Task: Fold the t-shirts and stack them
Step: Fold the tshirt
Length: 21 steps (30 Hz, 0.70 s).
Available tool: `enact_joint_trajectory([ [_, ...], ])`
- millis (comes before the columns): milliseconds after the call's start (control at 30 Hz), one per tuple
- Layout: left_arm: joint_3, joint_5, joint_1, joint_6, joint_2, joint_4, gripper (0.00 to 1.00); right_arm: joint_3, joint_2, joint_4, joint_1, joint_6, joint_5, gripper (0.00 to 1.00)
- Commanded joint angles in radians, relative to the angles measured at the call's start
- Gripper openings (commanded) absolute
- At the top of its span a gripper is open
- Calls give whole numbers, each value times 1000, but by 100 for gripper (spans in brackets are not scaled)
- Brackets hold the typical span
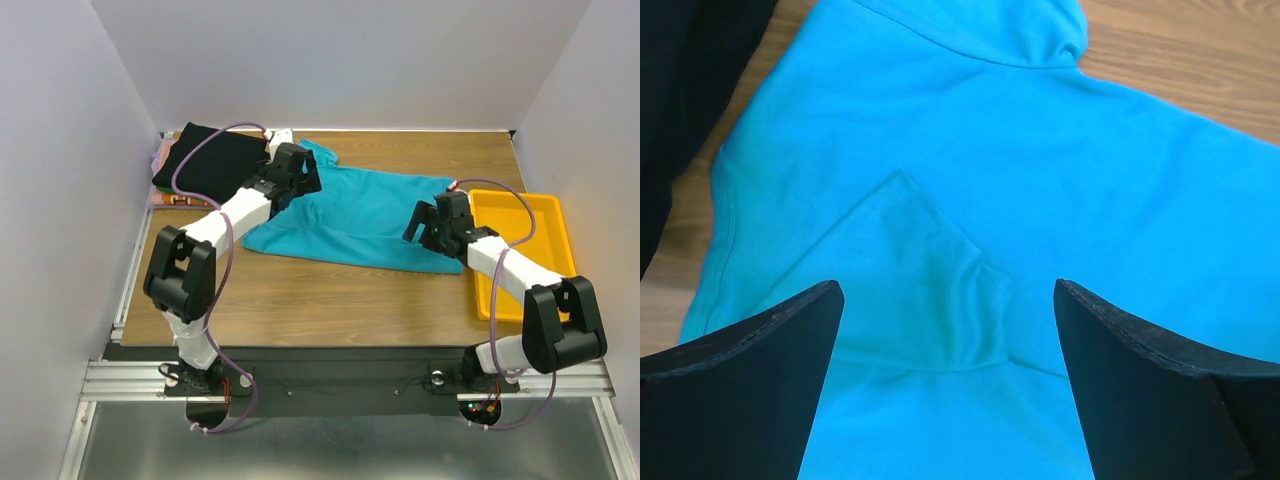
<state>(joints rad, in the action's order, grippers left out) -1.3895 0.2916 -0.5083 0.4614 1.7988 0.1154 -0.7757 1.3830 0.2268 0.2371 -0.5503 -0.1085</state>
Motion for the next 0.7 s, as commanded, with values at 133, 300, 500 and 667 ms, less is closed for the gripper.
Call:
enact_joint_trajectory([
  [133,227,-46,36,95,-62,-79,99,-115,143,-9,2,50,-46,100],
  [300,305,-54,60,157,-58,-74,98,-128,235,-9,2,23,-54,100],
  [500,487,-46,68,235,-113,-76,98,16,180,-10,2,-37,-40,100],
  [667,636,-57,65,373,-194,39,98,142,52,-7,2,-79,0,100],
])
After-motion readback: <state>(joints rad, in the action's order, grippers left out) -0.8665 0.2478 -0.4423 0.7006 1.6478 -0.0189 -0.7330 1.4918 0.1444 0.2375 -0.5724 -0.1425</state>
